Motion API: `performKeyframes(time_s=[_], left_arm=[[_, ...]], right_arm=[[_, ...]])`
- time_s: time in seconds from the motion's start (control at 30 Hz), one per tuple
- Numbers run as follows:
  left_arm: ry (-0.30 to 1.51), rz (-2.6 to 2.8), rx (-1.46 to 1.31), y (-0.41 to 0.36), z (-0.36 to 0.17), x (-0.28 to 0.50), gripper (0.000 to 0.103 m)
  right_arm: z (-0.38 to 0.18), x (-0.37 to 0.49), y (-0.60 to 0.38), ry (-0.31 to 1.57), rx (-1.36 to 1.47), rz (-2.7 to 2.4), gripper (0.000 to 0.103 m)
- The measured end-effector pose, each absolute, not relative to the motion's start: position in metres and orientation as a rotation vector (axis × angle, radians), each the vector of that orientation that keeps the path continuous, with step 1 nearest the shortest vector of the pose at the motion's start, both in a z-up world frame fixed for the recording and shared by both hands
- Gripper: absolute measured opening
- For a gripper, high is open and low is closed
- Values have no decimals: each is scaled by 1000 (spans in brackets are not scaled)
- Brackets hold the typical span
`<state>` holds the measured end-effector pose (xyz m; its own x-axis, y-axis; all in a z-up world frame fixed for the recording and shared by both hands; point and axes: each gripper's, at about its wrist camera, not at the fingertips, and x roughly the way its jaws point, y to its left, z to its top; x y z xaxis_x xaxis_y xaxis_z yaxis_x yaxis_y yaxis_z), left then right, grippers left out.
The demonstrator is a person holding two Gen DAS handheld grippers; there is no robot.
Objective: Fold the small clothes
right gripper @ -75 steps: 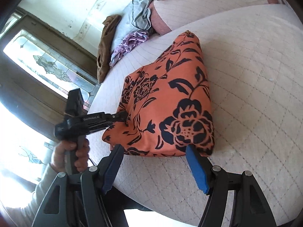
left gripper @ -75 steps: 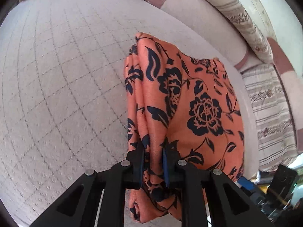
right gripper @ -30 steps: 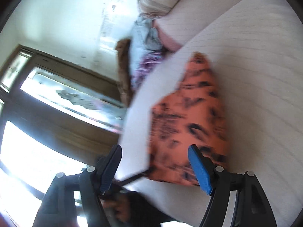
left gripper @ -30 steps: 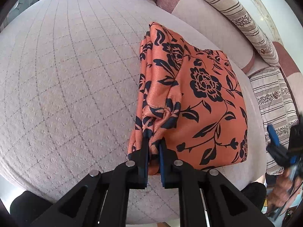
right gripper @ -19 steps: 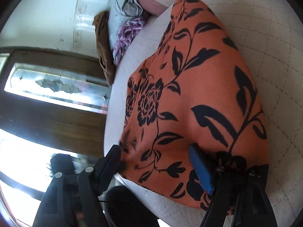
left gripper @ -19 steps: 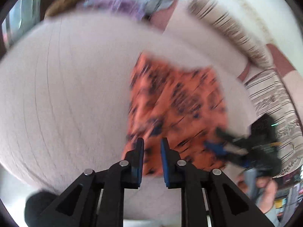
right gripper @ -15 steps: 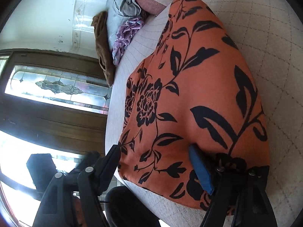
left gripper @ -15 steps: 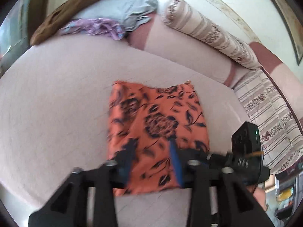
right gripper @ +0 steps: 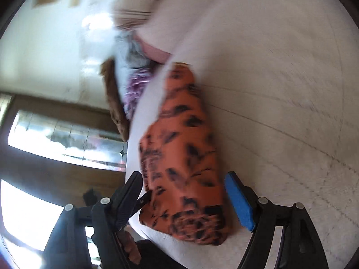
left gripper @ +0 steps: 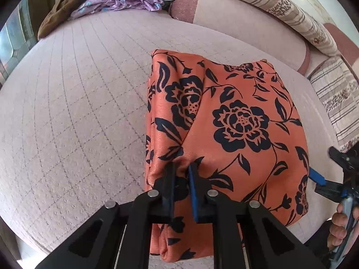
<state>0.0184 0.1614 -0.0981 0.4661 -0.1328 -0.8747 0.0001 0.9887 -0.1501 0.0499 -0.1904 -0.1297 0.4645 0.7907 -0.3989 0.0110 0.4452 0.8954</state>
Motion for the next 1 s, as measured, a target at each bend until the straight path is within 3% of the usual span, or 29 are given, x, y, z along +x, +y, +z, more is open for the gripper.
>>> performKeyframes(time_s=[0.1, 0.13, 0.17, 0.2, 0.33, 0.4, 0.47, 0.57, 0.7, 0.73, 0.77, 0.83, 0.93, 1.0], left_arm=[[1083, -92, -152, 167, -98, 18, 13], [1084, -94, -157, 168, -98, 18, 13], [1085, -96, -159, 169, -98, 19, 13], [1083, -97, -159, 168, -100, 19, 13], [1074, -101, -154, 168, -101, 19, 13], [1070, -107, -165, 169, -101, 18, 13], [1067, -114, -170, 170, -102, 17, 13], [1066, -123, -182, 172, -102, 17, 13], [1060, -132, -193, 175, -102, 16, 13], [1058, -133, -198, 176, -102, 16, 13], [1053, -135, -207, 177, -103, 15, 13], [1044, -145, -222, 178, -104, 14, 13], [1038, -147, -209, 177, -103, 12, 13], [1034, -156, -209, 178, -104, 11, 13]], right_arm=[[-141, 56, -171, 1035, 964, 615, 79], [-142, 58, -162, 1052, 940, 624, 74], [-145, 59, -148, 1087, 872, 614, 43], [-149, 60, -140, 1115, 818, 591, 39], [-131, 53, -130, 1103, 706, 521, 36], [-121, 51, -125, 1103, 616, 524, 41], [-123, 55, -135, 1116, 698, 556, 62], [-117, 66, -162, 1016, 892, 569, 76], [-144, 107, -163, 1103, 1022, 580, 74], [-151, 115, -156, 1151, 1009, 597, 45], [-146, 118, -143, 1161, 907, 589, 41], [-136, 114, -136, 1134, 830, 560, 39], [-164, 113, -151, 1166, 987, 555, 37], [-149, 111, -146, 1165, 924, 567, 48]])
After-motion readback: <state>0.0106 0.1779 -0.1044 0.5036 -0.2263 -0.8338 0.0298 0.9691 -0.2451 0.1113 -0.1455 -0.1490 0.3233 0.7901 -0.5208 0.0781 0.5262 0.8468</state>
